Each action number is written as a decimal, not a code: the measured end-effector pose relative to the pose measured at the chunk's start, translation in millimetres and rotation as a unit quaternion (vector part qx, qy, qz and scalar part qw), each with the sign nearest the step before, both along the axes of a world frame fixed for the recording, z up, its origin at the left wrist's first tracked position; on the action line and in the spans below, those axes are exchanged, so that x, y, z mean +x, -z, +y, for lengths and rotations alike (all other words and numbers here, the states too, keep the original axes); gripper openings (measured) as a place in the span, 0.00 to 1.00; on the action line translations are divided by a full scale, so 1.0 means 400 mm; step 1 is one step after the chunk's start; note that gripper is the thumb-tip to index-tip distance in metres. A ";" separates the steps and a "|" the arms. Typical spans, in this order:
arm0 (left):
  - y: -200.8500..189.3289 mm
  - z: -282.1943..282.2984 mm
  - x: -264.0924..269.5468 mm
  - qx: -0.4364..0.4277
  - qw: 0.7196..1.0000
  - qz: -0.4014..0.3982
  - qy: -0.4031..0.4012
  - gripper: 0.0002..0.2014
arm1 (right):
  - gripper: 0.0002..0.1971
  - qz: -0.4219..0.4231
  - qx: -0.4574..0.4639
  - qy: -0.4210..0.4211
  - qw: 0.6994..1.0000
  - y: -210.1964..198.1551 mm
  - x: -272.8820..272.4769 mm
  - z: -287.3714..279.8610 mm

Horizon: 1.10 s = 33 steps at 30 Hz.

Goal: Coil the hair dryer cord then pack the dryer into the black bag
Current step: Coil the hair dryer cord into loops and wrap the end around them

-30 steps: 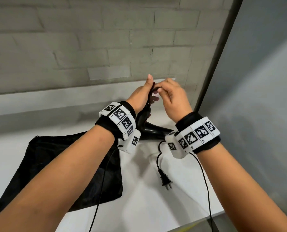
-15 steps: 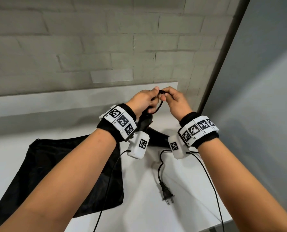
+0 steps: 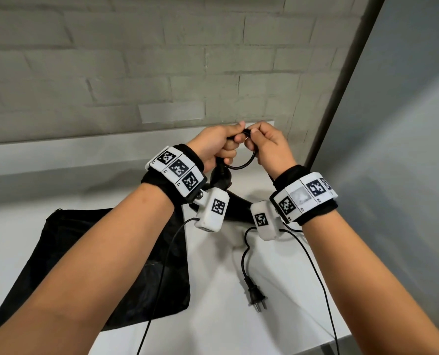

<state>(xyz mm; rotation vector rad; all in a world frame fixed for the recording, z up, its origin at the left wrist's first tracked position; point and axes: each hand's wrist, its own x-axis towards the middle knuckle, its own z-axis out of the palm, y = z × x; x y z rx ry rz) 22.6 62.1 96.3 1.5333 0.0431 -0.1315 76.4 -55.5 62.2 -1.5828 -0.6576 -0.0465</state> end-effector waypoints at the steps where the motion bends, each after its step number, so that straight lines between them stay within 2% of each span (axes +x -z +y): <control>1: 0.003 0.002 0.000 -0.021 1.000 0.000 -0.009 0.22 | 0.17 0.005 0.004 0.005 1.000 0.003 -0.002 -0.004; 6: 0.022 0.014 0.001 -0.120 0.993 0.003 -0.017 0.19 | 0.13 -0.022 -0.043 0.058 0.997 0.066 0.000 -0.011; 14: 0.036 0.009 0.004 -0.189 0.981 -0.015 -0.039 0.20 | 0.10 -0.093 -0.173 0.134 0.971 0.125 -0.021 -0.033; 16: 0.036 0.009 0.004 -0.200 0.979 -0.018 -0.042 0.20 | 0.11 -0.108 -0.216 0.158 0.957 0.133 -0.030 -0.045; 19: 0.035 0.011 0.004 -0.203 0.977 -0.035 -0.057 0.16 | 0.14 -0.176 -0.303 0.188 0.918 0.134 -0.053 -0.071; 22: 0.037 0.007 0.013 -0.160 0.982 -0.061 -0.081 0.11 | 0.14 -0.234 -0.346 0.159 0.894 0.124 -0.078 -0.091; 26: 0.033 -0.009 0.021 -0.045 0.990 -0.081 -0.111 0.10 | 0.15 -0.228 -0.299 0.050 0.925 0.102 -0.085 -0.105; 28: 0.032 -0.017 0.022 0.019 0.990 -0.079 -0.115 0.12 | 0.15 -0.240 -0.271 0.027 0.932 0.087 -0.080 -0.102; 31: 0.025 -0.023 0.013 0.115 0.987 -0.063 -0.096 0.15 | 0.18 -0.292 -0.241 0.029 0.925 0.062 -0.066 -0.087; 33: 0.025 -0.021 0.013 0.138 0.987 -0.045 -0.072 0.26 | 0.19 -0.320 -0.221 0.033 0.920 0.041 -0.063 -0.071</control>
